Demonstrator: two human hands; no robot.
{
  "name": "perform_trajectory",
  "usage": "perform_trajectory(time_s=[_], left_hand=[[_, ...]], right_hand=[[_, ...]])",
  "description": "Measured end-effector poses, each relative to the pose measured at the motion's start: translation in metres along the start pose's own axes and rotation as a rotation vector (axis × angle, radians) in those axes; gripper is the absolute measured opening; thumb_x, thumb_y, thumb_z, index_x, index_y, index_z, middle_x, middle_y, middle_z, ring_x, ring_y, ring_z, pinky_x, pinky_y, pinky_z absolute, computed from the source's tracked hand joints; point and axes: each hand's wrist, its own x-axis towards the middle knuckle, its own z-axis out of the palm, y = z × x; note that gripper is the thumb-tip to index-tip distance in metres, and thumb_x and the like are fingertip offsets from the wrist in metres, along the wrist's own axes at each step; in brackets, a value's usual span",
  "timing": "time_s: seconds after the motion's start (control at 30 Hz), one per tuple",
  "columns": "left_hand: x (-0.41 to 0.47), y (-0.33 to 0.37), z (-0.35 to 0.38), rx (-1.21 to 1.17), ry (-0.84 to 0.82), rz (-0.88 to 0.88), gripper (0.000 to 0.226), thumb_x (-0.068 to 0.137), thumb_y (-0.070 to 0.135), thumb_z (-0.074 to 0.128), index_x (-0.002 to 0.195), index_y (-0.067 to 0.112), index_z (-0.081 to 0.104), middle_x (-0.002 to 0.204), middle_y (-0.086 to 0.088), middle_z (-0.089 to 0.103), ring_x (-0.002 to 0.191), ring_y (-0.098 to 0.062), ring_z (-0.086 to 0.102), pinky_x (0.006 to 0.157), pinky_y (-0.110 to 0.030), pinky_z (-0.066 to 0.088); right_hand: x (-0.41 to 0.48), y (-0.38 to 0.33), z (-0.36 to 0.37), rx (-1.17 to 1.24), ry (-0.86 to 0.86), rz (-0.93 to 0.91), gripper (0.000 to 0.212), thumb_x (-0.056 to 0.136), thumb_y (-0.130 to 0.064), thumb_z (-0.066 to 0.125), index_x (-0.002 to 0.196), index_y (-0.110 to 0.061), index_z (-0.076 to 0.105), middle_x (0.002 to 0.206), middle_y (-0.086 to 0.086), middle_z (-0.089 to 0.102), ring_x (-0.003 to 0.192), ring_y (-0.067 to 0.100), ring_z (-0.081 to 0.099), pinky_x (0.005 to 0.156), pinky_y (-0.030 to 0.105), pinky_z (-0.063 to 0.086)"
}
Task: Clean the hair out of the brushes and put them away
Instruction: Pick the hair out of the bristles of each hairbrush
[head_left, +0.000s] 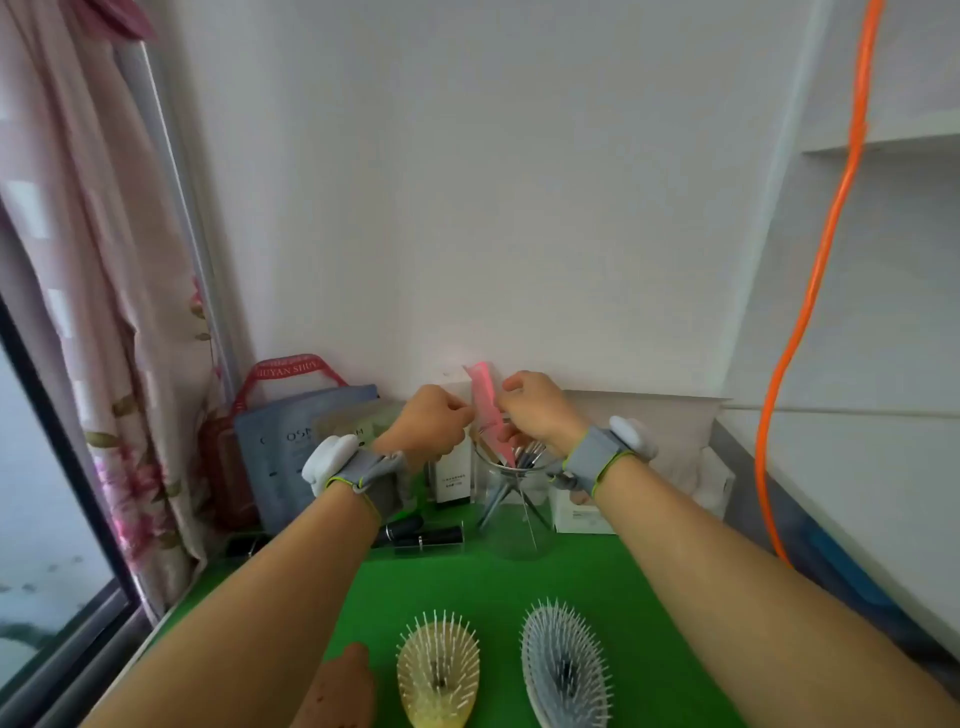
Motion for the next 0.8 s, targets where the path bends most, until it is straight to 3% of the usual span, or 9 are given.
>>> perform_trajectory(time_s=[0.13,0.2,0.3,0.4,0.5,0.67,0.8], left_hand=[[0.003,-0.003,0.003,0.024,0.015,-0.023,0.018,0.092,0.012,0.050,0.086,0.006,0.066,0.054,-0.005,0.047,0.041,-0.015,0.034,0.040,-0.020,0.029],[0.003,-0.002,0.004,0.025,0.007,-0.029,0.021,0.092,0.012,0.051,0.085,0.004,0.069,0.053,-0.004,0.048,0.041,-0.014,0.036,0.041,-0.020,0.031],[0.004,-0.002,0.005,0.021,-0.013,-0.017,0.021,0.092,0.012,0.052,0.079,0.015,0.068,0.056,-0.005,0.048,0.045,-0.015,0.036,0.045,-0.023,0.032],[0.000,0.002,0.004,0.016,-0.013,-0.006,0.020,0.092,0.013,0.052,0.103,0.019,0.067,0.060,-0.003,0.050,0.049,-0.014,0.038,0.046,-0.024,0.033],[-0.006,0.009,0.003,0.015,0.009,0.013,0.026,0.092,0.015,0.053,0.115,0.016,0.065,0.058,-0.001,0.050,0.046,-0.012,0.038,0.042,-0.021,0.033],[-0.024,0.031,-0.003,-0.106,0.060,0.062,0.021,0.094,0.015,0.053,0.110,0.011,0.065,0.052,-0.003,0.049,0.033,-0.009,0.034,0.035,-0.016,0.028],[-0.048,0.050,-0.009,-0.169,0.067,0.101,0.021,0.095,0.017,0.052,0.108,0.006,0.065,0.053,-0.004,0.055,0.033,-0.009,0.042,0.035,-0.018,0.033]], right_hand=[[0.001,0.001,0.006,-0.065,0.018,0.013,0.039,0.088,-0.002,0.050,0.127,-0.003,0.049,0.061,0.007,0.061,0.054,0.026,0.064,0.047,0.028,0.049],[0.003,0.005,0.006,-0.070,0.045,0.010,0.032,0.086,-0.001,0.051,0.118,0.000,0.055,0.054,0.006,0.061,0.051,0.024,0.063,0.047,0.028,0.048],[0.002,0.007,0.004,-0.043,0.053,-0.006,0.017,0.085,0.001,0.053,0.098,0.006,0.063,0.051,0.006,0.059,0.041,0.012,0.058,0.038,0.020,0.042],[-0.003,0.006,0.004,0.018,0.043,-0.042,0.016,0.088,0.001,0.053,0.076,-0.009,0.059,0.061,0.008,0.061,0.051,0.016,0.061,0.043,0.025,0.044],[-0.010,0.003,-0.001,0.081,0.085,-0.073,0.014,0.091,-0.001,0.052,0.080,-0.009,0.057,0.063,0.006,0.061,0.051,0.017,0.062,0.041,0.025,0.042],[-0.033,-0.014,-0.018,0.153,0.214,-0.141,0.013,0.091,-0.010,0.055,0.079,-0.008,0.058,0.059,0.004,0.062,0.043,0.008,0.060,0.037,0.018,0.041],[-0.062,-0.038,-0.035,0.169,0.315,-0.240,0.018,0.092,-0.017,0.055,0.073,-0.016,0.054,0.061,-0.001,0.063,0.051,0.008,0.064,0.045,0.019,0.042]])
